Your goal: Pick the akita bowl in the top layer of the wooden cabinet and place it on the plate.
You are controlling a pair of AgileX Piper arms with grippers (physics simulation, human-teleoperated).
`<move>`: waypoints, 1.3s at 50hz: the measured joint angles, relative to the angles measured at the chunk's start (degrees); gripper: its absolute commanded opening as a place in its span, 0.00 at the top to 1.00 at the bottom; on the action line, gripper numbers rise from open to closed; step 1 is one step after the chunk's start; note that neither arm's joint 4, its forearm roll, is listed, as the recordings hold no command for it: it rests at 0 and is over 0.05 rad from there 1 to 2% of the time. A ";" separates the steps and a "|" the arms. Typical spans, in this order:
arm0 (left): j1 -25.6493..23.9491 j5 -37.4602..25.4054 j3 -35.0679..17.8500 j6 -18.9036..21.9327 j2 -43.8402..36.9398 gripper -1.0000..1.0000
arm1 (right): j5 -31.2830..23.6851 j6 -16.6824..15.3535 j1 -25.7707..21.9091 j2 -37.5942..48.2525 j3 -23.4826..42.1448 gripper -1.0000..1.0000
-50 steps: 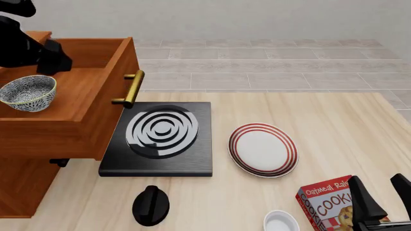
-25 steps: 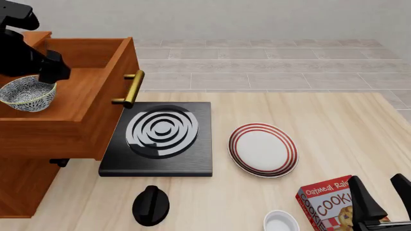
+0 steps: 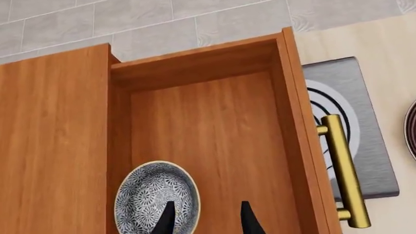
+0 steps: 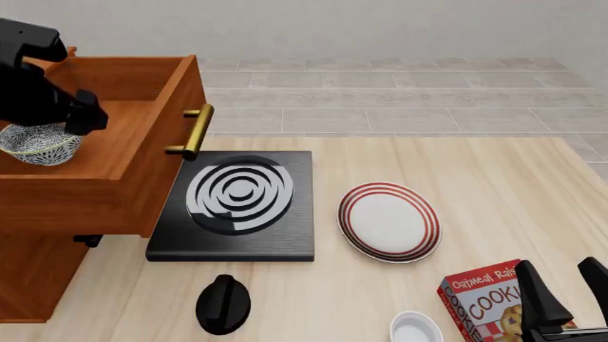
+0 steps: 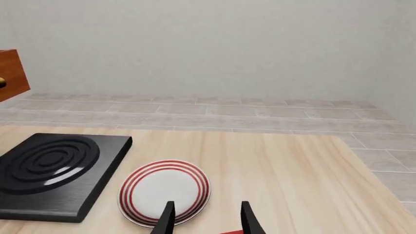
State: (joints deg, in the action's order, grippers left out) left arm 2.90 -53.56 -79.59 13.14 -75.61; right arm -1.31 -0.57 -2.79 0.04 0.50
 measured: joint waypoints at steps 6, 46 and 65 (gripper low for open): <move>0.44 0.73 0.80 0.07 -0.22 0.00 | 0.02 0.03 0.01 0.00 -0.02 0.00; 2.40 5.76 7.03 -1.09 -1.29 0.00 | -0.16 -0.28 -0.11 0.02 -0.01 0.00; 2.91 7.86 9.27 -1.18 -1.78 0.00 | -0.17 -0.32 -0.09 0.04 -0.05 0.00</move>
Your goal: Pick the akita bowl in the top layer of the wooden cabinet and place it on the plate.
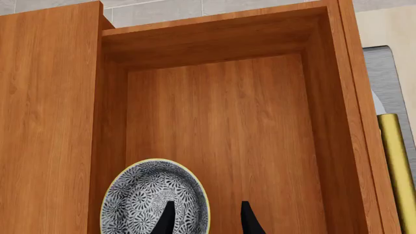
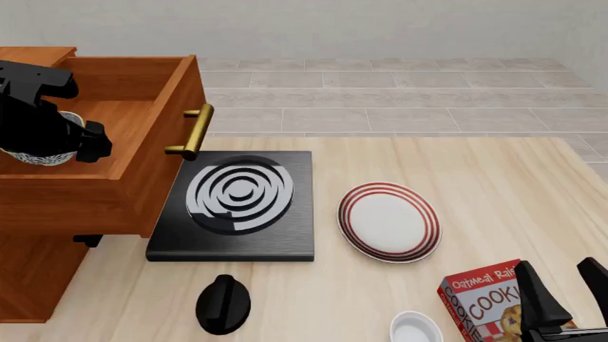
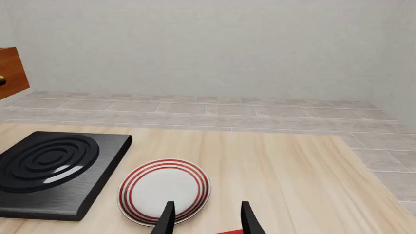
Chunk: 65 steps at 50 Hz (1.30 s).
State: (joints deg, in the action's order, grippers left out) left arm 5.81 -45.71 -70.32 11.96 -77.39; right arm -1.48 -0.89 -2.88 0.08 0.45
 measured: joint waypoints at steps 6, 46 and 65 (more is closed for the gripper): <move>-0.18 0.51 0.53 0.09 0.07 1.00 | 0.01 0.02 0.01 0.00 -0.02 0.00; -2.80 -0.41 -1.50 -0.45 0.11 1.00 | 0.08 0.30 0.14 -0.04 -0.02 0.00; -5.83 -2.81 -4.92 -1.32 0.10 1.00 | 0.04 0.32 0.14 -0.05 0.01 0.00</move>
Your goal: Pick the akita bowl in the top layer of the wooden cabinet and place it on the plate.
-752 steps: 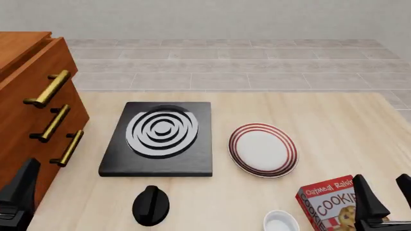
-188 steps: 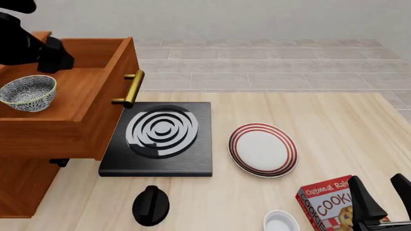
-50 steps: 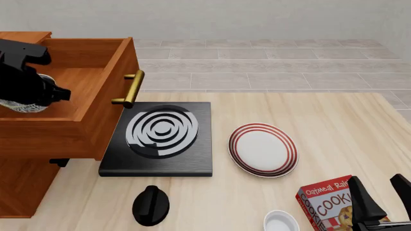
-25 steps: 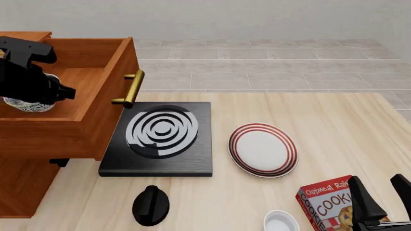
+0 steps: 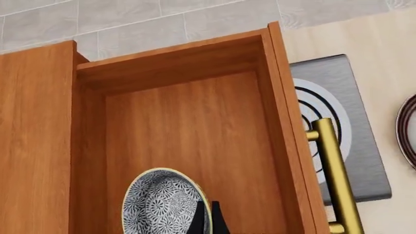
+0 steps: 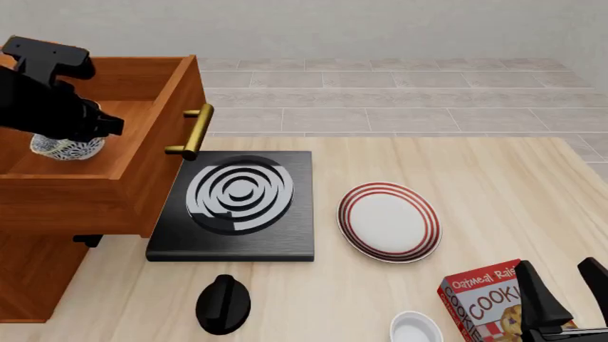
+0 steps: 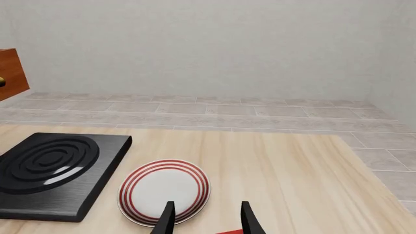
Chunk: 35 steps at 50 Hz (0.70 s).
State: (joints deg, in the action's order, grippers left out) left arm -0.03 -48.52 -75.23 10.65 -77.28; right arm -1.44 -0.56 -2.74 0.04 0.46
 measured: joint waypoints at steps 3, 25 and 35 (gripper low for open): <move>-0.57 -0.49 -0.64 -0.13 0.09 1.00 | 0.00 0.00 0.01 0.00 0.01 0.00; -3.46 -4.18 -6.73 -0.27 0.65 1.00 | 0.08 0.01 0.05 0.01 0.05 0.00; -4.32 -5.18 -9.66 0.33 0.66 1.00 | 0.14 0.04 0.08 0.01 0.02 0.00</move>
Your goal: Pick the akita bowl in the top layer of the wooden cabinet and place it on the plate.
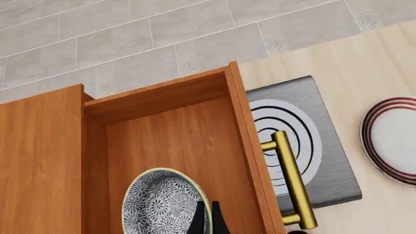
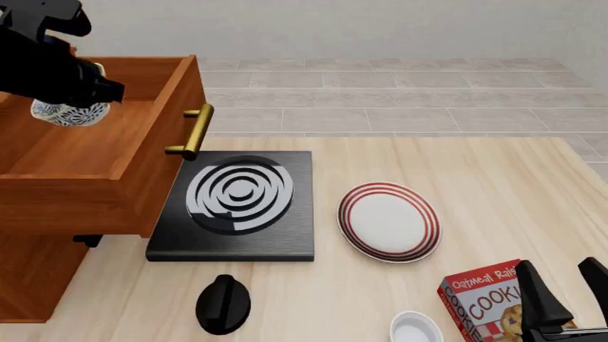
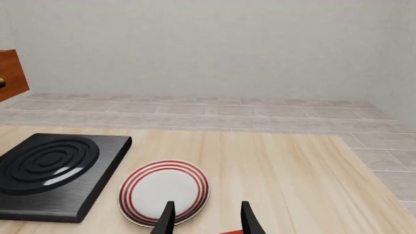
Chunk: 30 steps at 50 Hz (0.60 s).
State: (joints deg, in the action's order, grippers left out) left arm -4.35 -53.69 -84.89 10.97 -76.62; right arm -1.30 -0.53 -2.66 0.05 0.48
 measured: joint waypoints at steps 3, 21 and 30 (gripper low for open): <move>-0.20 -0.18 -0.68 0.24 0.04 1.00 | 0.01 0.00 0.00 0.00 0.00 0.00; -1.60 -1.29 -4.94 1.86 0.11 1.00 | 0.01 -0.03 0.02 -0.01 0.01 0.00; -2.82 -1.86 -7.98 2.85 -0.39 1.00 | -0.01 -0.06 0.03 -0.01 0.02 0.00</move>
State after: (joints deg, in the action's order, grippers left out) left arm -7.17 -55.55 -92.88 13.82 -77.01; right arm -1.31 -0.59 -2.62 0.04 0.50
